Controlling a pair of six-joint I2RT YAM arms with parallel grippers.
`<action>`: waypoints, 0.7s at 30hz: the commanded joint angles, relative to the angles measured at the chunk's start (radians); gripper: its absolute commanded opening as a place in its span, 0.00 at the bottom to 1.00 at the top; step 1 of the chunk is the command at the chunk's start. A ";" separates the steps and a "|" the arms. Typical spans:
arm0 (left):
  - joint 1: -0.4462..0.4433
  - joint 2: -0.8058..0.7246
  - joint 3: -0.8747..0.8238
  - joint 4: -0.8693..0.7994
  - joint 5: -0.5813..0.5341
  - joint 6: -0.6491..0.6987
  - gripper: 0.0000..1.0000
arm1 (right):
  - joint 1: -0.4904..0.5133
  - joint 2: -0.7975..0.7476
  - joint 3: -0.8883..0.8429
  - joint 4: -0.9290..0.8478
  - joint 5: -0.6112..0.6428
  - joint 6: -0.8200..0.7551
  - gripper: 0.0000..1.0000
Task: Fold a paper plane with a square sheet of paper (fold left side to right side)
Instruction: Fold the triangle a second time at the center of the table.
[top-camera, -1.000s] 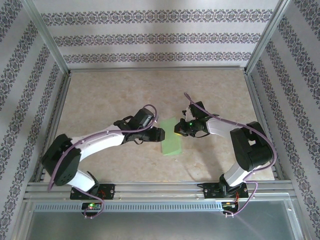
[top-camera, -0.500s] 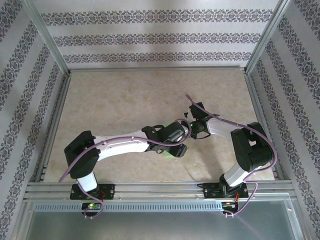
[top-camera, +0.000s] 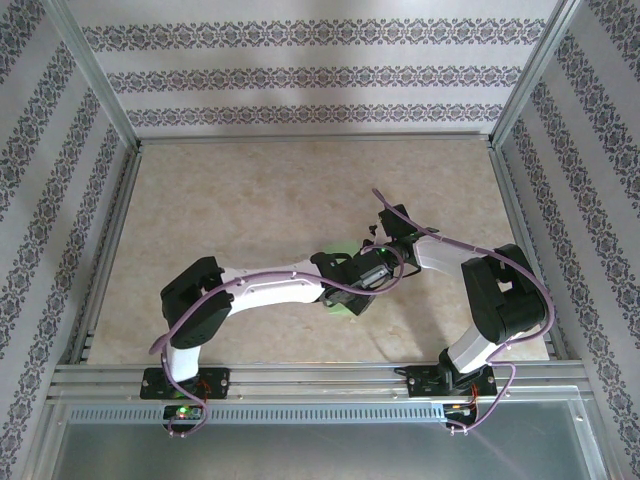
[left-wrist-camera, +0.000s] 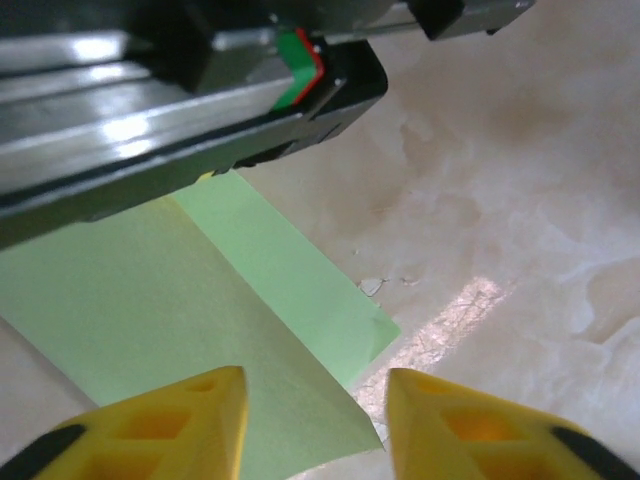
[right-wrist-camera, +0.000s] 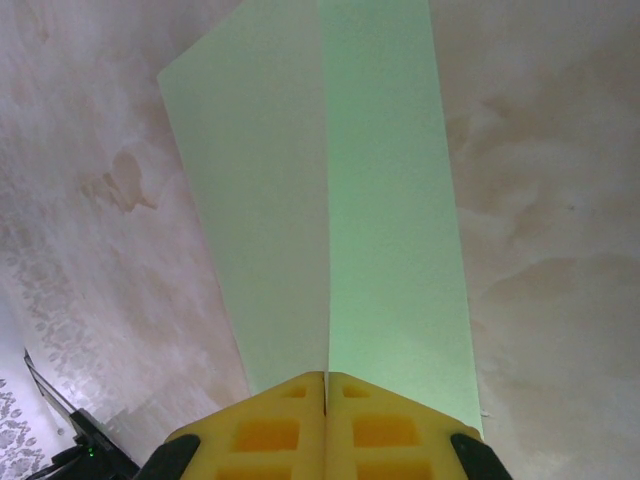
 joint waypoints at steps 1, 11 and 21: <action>-0.013 0.006 0.021 -0.059 -0.023 0.022 0.33 | -0.005 -0.023 0.003 -0.006 0.012 0.011 0.00; -0.012 -0.033 -0.003 -0.038 -0.002 0.018 0.03 | -0.010 -0.039 0.008 -0.017 0.027 -0.004 0.11; 0.025 -0.075 -0.043 0.017 0.103 -0.030 0.00 | -0.099 -0.136 0.021 -0.055 0.070 -0.047 0.34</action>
